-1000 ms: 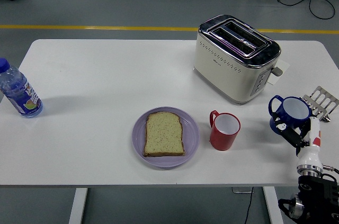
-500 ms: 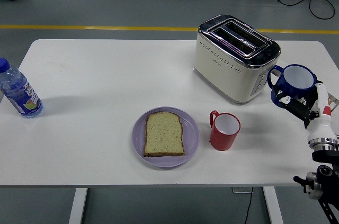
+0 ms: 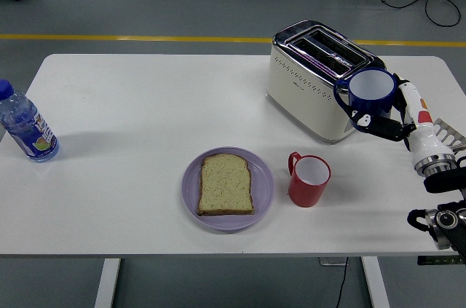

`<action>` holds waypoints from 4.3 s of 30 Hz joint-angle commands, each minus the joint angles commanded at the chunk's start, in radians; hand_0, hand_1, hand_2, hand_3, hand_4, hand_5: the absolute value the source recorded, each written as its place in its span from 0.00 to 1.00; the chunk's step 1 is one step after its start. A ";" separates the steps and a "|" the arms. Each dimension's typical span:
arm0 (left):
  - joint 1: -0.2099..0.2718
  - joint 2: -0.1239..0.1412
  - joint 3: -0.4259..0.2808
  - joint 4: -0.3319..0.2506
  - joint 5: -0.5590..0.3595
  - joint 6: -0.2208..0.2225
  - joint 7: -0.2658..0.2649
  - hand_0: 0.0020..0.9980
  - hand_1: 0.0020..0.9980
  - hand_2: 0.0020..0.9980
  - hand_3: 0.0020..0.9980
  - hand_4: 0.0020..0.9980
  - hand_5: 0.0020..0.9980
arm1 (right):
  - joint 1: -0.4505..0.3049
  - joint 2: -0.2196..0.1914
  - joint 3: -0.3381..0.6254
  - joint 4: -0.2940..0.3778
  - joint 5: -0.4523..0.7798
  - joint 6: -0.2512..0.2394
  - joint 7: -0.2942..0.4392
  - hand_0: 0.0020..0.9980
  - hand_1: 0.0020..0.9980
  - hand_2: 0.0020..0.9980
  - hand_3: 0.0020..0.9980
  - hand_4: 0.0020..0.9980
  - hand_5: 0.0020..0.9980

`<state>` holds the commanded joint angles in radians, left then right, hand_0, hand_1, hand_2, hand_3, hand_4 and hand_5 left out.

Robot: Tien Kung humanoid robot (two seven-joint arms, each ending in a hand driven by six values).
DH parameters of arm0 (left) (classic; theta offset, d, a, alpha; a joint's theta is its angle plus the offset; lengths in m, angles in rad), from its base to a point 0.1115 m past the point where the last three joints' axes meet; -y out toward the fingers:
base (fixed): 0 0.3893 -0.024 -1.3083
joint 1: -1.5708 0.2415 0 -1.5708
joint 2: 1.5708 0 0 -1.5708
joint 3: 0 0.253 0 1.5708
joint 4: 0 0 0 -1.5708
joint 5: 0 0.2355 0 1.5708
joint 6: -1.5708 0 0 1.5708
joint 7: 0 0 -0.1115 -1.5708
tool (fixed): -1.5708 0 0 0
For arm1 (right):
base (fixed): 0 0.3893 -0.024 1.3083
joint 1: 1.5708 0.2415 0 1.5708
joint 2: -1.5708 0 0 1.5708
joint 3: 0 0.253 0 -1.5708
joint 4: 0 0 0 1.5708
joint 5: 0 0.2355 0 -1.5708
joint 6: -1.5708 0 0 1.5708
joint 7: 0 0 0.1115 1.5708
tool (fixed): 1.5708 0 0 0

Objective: Pick up the cup,pour liquid into bread,place the cup on the desk

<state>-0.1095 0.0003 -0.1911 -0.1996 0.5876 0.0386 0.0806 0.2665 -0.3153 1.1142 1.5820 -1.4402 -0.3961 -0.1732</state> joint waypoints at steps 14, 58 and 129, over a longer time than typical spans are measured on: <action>0.003 0.000 0.000 0.000 -0.006 -0.001 0.001 0.64 0.65 0.65 0.55 0.32 0.84 | 0.168 0.027 -0.202 -0.006 -0.161 0.079 -0.196 0.40 0.26 0.45 0.50 0.85 0.00; 0.026 0.000 0.022 0.001 -0.027 -0.001 0.001 0.63 0.65 0.66 0.55 0.32 0.85 | 0.554 0.026 -0.769 -0.069 -0.754 0.177 -0.393 0.40 0.25 0.43 0.50 0.80 0.00; 0.031 0.000 0.008 0.001 -0.018 -0.001 0.001 0.64 0.65 0.66 0.55 0.32 0.85 | 0.322 -0.058 -0.352 -0.015 0.260 -0.241 0.144 0.50 0.34 0.48 0.53 0.67 0.00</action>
<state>-0.0788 0.0000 -0.1833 -0.1989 0.5700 0.0380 0.0814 0.5886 -0.3735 0.7624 1.5674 -1.1804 -0.6368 -0.0287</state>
